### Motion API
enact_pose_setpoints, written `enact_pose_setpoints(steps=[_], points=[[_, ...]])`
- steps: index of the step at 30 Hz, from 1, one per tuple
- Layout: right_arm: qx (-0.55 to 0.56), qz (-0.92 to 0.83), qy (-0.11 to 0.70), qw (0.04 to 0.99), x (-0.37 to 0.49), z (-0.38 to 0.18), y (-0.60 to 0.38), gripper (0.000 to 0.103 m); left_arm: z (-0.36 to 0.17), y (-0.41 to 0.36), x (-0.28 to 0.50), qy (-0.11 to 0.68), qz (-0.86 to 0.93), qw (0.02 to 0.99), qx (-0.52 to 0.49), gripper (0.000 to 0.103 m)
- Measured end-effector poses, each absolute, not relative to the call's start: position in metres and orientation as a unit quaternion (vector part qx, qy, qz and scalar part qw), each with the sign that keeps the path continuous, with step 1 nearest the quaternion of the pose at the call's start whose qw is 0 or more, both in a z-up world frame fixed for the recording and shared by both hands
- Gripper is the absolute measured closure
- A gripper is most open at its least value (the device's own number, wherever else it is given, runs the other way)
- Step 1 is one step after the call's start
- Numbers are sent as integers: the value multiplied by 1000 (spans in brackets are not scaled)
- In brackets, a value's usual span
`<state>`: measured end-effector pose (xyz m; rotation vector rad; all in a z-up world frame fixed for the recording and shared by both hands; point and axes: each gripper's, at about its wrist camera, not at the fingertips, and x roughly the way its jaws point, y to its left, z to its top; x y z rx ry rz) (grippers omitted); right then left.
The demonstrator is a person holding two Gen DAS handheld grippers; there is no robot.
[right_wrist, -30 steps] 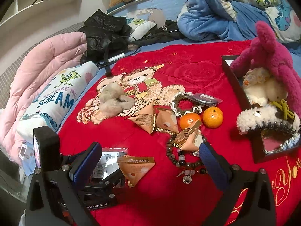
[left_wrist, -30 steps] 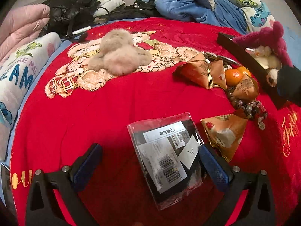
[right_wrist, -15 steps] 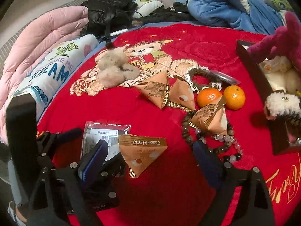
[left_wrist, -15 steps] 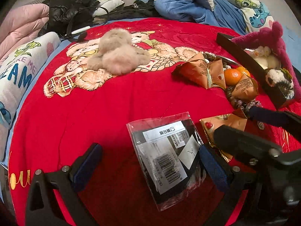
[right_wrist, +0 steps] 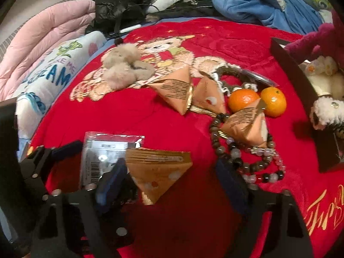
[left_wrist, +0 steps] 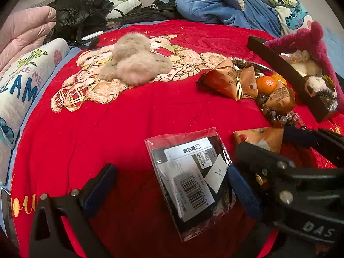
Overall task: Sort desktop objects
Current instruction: 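Grasp the clear barcode-labelled packet with the left tool while the right grasps a Choco Magic packet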
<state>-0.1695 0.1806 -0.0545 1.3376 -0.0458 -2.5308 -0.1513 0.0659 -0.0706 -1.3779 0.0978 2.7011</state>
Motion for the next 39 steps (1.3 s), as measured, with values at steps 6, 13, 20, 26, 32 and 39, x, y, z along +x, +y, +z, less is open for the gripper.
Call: enact_pose_setpoints(steps=[6,13,20,26,32,39], points=[[461,-879,-6,124,-171,-56,180,45,-71,65,-151,32,890,54,-452,0],[461,-879,-4,118,-171,-56,180,50,-71,65,-151,33,890,54,-452,0],[460,-881,-2,112,-171,-56,180,55,-65,68,-146,35,894,70,-441,23],[459,-882,-5,107,-171,-54,180,56,-59,76,-139,47,899,76,-429,56],[459,-882,0,107,-169,-53,179,56,-57,76,-139,47,900,79,-426,60],[459,-882,-2,108,-169,-53,179,56,-56,77,-138,50,901,80,-424,63]])
